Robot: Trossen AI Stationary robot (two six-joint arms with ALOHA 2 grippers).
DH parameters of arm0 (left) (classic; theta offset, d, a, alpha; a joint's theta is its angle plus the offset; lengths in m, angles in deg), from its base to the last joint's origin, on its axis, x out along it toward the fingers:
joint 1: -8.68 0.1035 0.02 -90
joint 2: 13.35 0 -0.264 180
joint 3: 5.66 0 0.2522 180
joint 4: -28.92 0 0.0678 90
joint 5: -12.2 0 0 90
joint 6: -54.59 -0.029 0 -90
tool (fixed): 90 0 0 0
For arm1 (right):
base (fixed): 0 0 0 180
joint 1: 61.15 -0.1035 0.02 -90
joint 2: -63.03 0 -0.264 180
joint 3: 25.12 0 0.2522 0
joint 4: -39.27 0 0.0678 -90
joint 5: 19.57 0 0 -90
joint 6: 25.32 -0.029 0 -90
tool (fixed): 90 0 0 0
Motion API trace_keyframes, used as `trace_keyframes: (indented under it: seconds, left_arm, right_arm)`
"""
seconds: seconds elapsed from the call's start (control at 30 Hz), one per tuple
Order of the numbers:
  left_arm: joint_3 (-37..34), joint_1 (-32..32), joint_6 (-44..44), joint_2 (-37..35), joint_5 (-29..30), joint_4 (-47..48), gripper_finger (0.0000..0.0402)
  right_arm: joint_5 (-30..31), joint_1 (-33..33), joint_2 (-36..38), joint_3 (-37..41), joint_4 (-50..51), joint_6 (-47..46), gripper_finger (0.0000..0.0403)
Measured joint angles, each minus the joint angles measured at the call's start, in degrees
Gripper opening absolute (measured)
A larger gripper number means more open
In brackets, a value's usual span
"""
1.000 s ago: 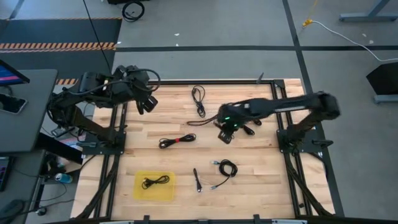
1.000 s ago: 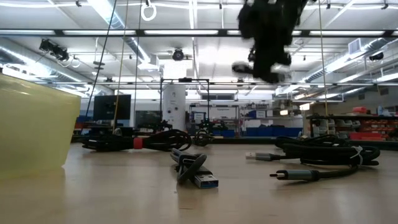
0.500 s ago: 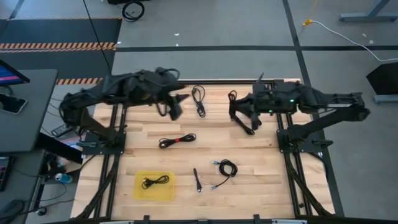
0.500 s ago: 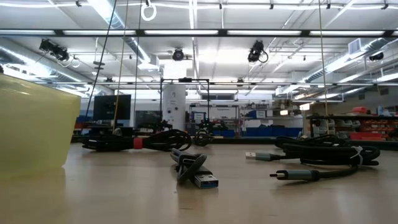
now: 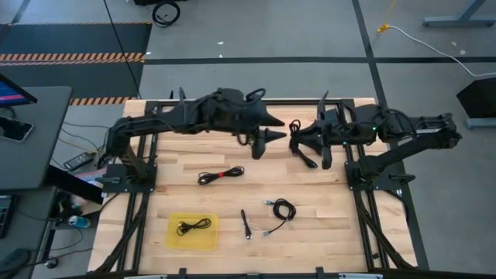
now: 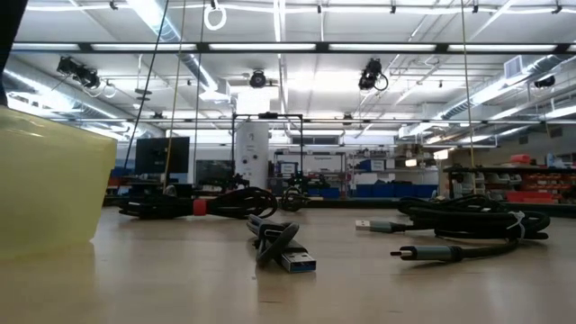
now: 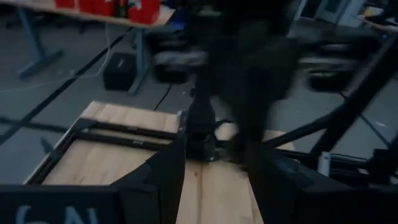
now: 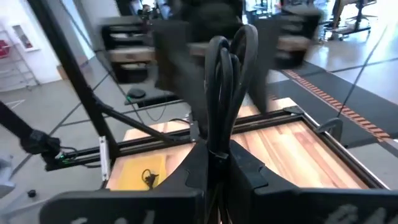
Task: Pick and place USB-C Cables
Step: Put the black charger cable into the yellow bin
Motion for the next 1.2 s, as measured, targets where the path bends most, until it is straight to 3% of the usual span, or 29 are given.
trace_keyframes:
  seconds: [0.13, 0.27, 0.4, 0.9, 1.2]
  left_arm:
    - [0.1, 1.2, 1.5, 1.2, -0.8, -3.1, 0.0172]
    - [0.0, 1.9, 2.9, 2.2, -8.7, -8.9, 0.0172]
    - [0.0, 2.0, 4.3, 2.4, -14.3, -8.9, 0.0172]
    - [0.0, 1.4, 4.4, 2.4, -19.1, -7.1, 0.0172]
    - [0.0, 1.7, 3.7, 2.3, -18.9, -9.2, 0.0172]
  right_arm:
    - [-0.1, -1.3, 0.0, 0.0, 0.0, 0.4, 0.0031]
    - [-0.2, -1.7, -0.2, 0.0, 0.2, 1.7, 0.0031]
    - [-0.8, -1.7, 0.1, 0.0, 0.7, 2.4, 0.0031]
    - [-0.5, -1.6, 3.0, 0.0, 1.1, 3.2, 0.0031]
    - [0.4, -1.6, -0.9, 0.0, 1.1, 3.0, 0.0031]
